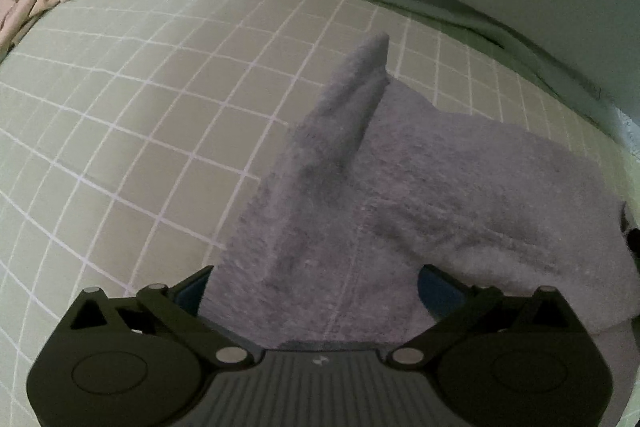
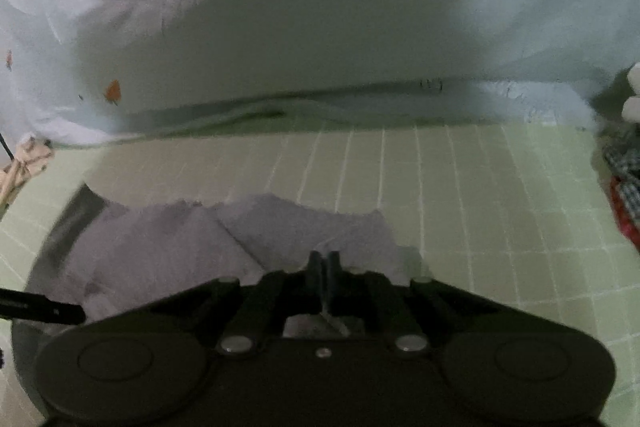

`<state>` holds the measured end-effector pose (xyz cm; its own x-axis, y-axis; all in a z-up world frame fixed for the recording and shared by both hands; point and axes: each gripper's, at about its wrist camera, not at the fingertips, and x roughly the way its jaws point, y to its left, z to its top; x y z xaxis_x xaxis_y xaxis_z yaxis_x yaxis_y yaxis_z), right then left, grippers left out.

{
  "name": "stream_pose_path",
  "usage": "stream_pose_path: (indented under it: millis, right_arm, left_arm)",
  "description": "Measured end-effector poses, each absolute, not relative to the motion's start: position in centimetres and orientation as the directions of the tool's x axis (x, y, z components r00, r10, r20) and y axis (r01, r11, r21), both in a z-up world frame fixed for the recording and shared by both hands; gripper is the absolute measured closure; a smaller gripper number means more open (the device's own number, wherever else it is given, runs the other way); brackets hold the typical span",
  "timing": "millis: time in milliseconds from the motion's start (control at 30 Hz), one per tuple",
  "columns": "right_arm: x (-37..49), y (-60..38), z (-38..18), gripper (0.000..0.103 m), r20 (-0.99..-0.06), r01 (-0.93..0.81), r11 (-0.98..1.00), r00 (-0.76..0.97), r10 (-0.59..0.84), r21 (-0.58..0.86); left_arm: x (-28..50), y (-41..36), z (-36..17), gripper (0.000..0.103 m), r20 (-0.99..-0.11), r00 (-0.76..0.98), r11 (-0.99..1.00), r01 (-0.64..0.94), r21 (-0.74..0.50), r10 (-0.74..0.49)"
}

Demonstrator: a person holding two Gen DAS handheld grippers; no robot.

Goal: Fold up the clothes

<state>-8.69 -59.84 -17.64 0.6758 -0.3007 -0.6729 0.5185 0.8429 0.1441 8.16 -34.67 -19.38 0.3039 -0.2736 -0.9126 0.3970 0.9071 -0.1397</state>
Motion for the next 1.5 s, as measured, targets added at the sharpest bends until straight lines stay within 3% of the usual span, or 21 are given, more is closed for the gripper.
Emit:
stream_pose_path:
  millis: [333,533,567,633,667,700,867,1000,1067,1233,1467,1500]
  right_arm:
    - [-9.6,-63.6,-14.7,0.102,-0.579,0.599,0.779,0.707,-0.406,0.185]
    - [-9.2,-65.9,-16.6,0.099,-0.661,0.723,0.675,0.58,-0.476,0.149]
    - [-9.5,-66.1,-16.8,0.09,-0.672,0.743,0.652,0.562,-0.483,0.153]
    - [-11.2,-66.2,-16.9,0.056,-0.663,0.755,0.612,0.586,-0.467,0.236]
    - [-11.9,-66.1,-17.1,0.032,-0.662,0.749,0.605,0.601,-0.449,0.27]
    - [-12.5,-65.8,-17.5,0.019,-0.667,0.735,0.605,0.619,-0.415,0.305]
    - [-14.4,-63.8,-20.3,0.007,-0.694,0.647,0.586,0.695,-0.188,0.489]
    - [-14.9,-62.0,-23.1,0.002,-0.719,0.631,0.547,0.691,-0.074,0.55]
    - [-14.8,-61.1,-23.2,0.0,-0.691,0.606,0.573,0.717,-0.093,0.551]
    - [-12.1,-60.2,-23.6,0.0,-0.651,0.524,0.612,0.759,-0.019,0.593]
    - [-8.5,-57.9,-23.3,0.0,-0.653,0.503,0.588,0.756,0.056,0.633]
    - [-8.0,-57.2,-23.4,0.005,-0.645,0.493,0.582,0.761,0.073,0.647]
  left_arm:
    - [8.5,-34.2,-19.7,0.0,-0.91,0.283,0.905,0.385,-0.183,-0.304]
    - [8.7,-33.8,-19.1,0.0,-0.907,0.295,0.908,0.38,-0.176,-0.3]
    - [8.7,-33.5,-18.7,0.0,-0.903,0.314,0.91,0.381,-0.163,-0.294]
    - [8.9,-32.9,-18.2,0.0,-0.895,0.34,0.912,0.383,-0.148,-0.288]
    - [9.1,-32.5,-18.0,0.0,-0.892,0.348,0.912,0.383,-0.146,-0.289]
    - [9.3,-32.1,-17.8,0.0,-0.89,0.349,0.911,0.385,-0.15,-0.294]
    - [10.5,-30.8,-17.9,0.0,-0.897,0.239,0.862,0.448,-0.238,-0.371]
    - [11.4,-30.7,-19.3,0.0,-0.895,0.144,0.827,0.465,-0.315,-0.422]
    - [11.9,-30.9,-19.8,0.0,-0.883,0.119,0.806,0.477,-0.35,-0.454]
    - [12.3,-32.9,-20.0,0.0,-0.862,0.107,0.707,0.626,-0.328,-0.495]
    - [10.7,-35.2,-20.6,0.001,-0.798,0.059,0.619,0.665,-0.416,-0.6]
    - [10.1,-35.4,-20.7,0.002,-0.794,0.074,0.618,0.672,-0.408,-0.604]
